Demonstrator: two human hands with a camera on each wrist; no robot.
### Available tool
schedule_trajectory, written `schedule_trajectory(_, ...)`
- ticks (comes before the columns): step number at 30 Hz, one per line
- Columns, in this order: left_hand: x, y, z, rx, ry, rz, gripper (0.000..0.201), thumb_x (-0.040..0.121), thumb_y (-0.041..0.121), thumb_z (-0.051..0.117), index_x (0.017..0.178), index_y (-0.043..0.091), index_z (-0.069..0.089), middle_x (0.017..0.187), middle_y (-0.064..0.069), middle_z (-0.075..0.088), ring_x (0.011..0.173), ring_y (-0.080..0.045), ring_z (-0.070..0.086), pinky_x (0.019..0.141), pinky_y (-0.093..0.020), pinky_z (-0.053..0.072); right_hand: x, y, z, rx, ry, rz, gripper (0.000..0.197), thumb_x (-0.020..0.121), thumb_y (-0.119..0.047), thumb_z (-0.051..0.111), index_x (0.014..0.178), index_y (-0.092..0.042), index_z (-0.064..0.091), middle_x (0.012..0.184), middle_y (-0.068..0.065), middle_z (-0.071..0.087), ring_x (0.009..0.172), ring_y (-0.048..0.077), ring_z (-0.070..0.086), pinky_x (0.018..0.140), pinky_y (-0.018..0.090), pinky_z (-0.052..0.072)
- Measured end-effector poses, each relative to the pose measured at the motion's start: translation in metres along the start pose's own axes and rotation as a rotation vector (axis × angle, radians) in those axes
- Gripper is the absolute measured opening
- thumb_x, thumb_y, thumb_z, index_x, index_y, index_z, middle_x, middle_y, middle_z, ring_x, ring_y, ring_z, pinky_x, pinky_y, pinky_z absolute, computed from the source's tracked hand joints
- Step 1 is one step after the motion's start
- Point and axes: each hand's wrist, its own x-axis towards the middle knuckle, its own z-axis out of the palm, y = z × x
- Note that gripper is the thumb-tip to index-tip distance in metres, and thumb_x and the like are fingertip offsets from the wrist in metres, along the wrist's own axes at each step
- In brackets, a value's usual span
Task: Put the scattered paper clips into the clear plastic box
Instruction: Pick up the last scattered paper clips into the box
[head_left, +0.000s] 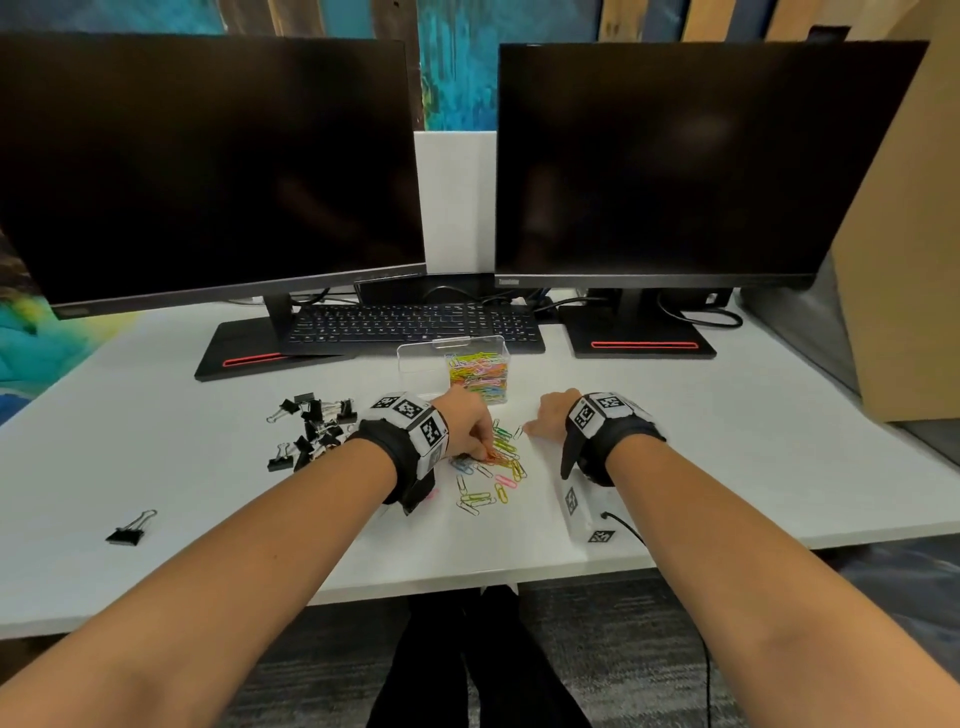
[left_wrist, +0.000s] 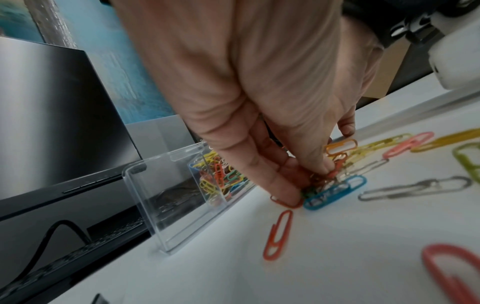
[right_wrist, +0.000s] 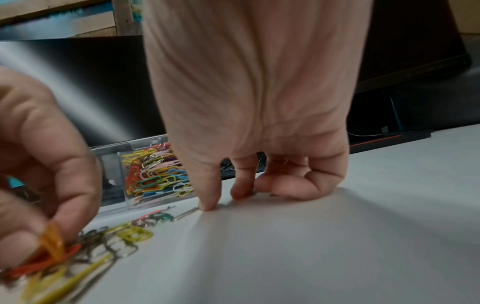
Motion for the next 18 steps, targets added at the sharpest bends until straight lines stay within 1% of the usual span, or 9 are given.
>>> schedule_trajectory(2, 0.0, 0.0, 0.0, 0.009, 0.013, 0.011, 0.02, 0.083, 0.019, 0.07, 0.101, 0.012, 0.073, 0.101, -0.004, 0.072, 0.096, -0.017, 0.065, 0.076, -0.016, 0.042, 0.006, -0.001, 0.007, 0.002, 0.017, 0.007, 0.068, 0.074, -0.066, 0.043, 0.12, -0.017, 0.053, 0.126, 0.014, 0.055, 0.114, 0.036, 0.052, 0.097, 0.046, 0.044)
schedule_trajectory(5, -0.001, 0.005, -0.002, 0.01, 0.034, 0.03, 0.021, 0.084, 0.019, 0.066, 0.103, 0.015, 0.073, 0.101, -0.002, 0.073, 0.095, -0.015, 0.066, 0.077, -0.015, 0.044, 0.009, -0.001, 0.011, 0.005, 0.027, 0.013, 0.069, 0.072, -0.067, 0.042, 0.118, -0.017, 0.053, 0.125, 0.015, 0.055, 0.115, 0.036, 0.05, 0.097, 0.047, 0.043)
schedule_trajectory(8, -0.001, 0.011, -0.001, 0.024, -0.009, 0.048, 0.037, 0.081, 0.031, 0.071, 0.116, 0.02, 0.068, 0.108, 0.002, 0.069, 0.098, -0.014, 0.064, 0.08, -0.018, 0.046, 0.004, -0.001, 0.009, 0.014, 0.029, 0.017, 0.063, 0.079, -0.063, 0.045, 0.12, -0.015, 0.053, 0.124, 0.016, 0.055, 0.115, 0.035, 0.051, 0.097, 0.045, 0.044)
schedule_trajectory(10, 0.001, 0.014, -0.001, 0.059, -0.049, 0.043, 0.044, 0.078, 0.035, 0.074, 0.119, 0.022, 0.066, 0.111, 0.003, 0.069, 0.101, -0.014, 0.063, 0.085, -0.022, 0.049, 0.002, 0.001, 0.009, 0.021, 0.041, 0.027, 0.061, 0.082, -0.061, 0.046, 0.122, -0.015, 0.051, 0.127, 0.016, 0.052, 0.116, 0.035, 0.051, 0.098, 0.045, 0.043)
schedule_trajectory(12, 0.005, 0.017, -0.001, 0.076, -0.051, 0.044, 0.041, 0.08, 0.031, 0.073, 0.118, 0.019, 0.067, 0.112, 0.002, 0.07, 0.103, -0.015, 0.063, 0.09, -0.024, 0.05, 0.001, 0.002, 0.01, 0.027, 0.055, 0.039, 0.061, 0.084, -0.059, 0.047, 0.125, -0.015, 0.049, 0.13, 0.017, 0.048, 0.117, 0.036, 0.05, 0.1, 0.045, 0.042)
schedule_trajectory(14, 0.007, 0.019, -0.001, 0.074, -0.047, 0.051, 0.035, 0.082, 0.025, 0.072, 0.116, 0.016, 0.068, 0.113, 0.0, 0.07, 0.106, -0.015, 0.062, 0.095, -0.024, 0.048, 0.001, 0.003, 0.012, 0.038, 0.056, 0.042, 0.06, 0.085, -0.058, 0.047, 0.127, -0.015, 0.048, 0.132, 0.018, 0.045, 0.117, 0.036, 0.051, 0.1, 0.045, 0.042)
schedule_trajectory(16, 0.008, 0.021, -0.002, 0.068, -0.049, 0.053, 0.033, 0.083, 0.023, 0.07, 0.115, 0.015, 0.069, 0.113, 0.0, 0.07, 0.108, -0.014, 0.061, 0.096, -0.022, 0.047, 0.001, 0.004, 0.012, 0.048, 0.057, 0.038, 0.06, 0.085, -0.058, 0.047, 0.127, -0.016, 0.048, 0.132, 0.017, 0.044, 0.116, 0.036, 0.052, 0.1, 0.045, 0.043)
schedule_trajectory(18, 0.008, 0.022, -0.003, 0.066, -0.044, 0.061, 0.031, 0.084, 0.022, 0.07, 0.113, 0.013, 0.07, 0.111, 0.0, 0.071, 0.105, -0.013, 0.063, 0.093, -0.02, 0.048, 0.001, 0.004, 0.011, 0.055, 0.052, 0.037, 0.06, 0.085, -0.057, 0.047, 0.127, -0.015, 0.048, 0.133, 0.017, 0.044, 0.116, 0.035, 0.052, 0.1, 0.044, 0.043)
